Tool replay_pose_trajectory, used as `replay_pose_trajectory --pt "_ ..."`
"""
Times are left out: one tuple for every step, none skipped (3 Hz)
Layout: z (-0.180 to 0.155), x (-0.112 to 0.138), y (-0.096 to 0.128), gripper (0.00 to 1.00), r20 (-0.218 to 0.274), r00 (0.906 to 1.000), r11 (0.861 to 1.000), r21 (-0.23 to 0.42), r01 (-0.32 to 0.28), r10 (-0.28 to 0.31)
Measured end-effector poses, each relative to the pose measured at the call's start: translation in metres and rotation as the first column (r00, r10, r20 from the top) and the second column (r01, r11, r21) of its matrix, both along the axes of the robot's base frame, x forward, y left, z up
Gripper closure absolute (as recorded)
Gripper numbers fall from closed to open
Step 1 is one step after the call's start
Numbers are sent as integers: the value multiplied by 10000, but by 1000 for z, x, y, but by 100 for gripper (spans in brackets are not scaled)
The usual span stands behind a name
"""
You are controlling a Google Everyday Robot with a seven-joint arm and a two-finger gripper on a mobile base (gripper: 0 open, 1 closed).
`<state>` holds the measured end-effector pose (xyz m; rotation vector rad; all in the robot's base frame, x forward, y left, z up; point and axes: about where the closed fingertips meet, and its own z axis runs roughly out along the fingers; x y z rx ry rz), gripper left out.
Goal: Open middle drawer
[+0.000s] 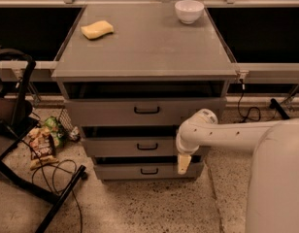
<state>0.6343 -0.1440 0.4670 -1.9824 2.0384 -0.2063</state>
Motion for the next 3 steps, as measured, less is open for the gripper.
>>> replay_pose_trajectory --pt "-18 20 6 0 -223 9997 10000 -5 100 -100" --pt "-37 29 10 16 -491 9986 9998 -37 199 -200" --pt "-44 33 11 40 -611 9978 9997 -61 251 -254"
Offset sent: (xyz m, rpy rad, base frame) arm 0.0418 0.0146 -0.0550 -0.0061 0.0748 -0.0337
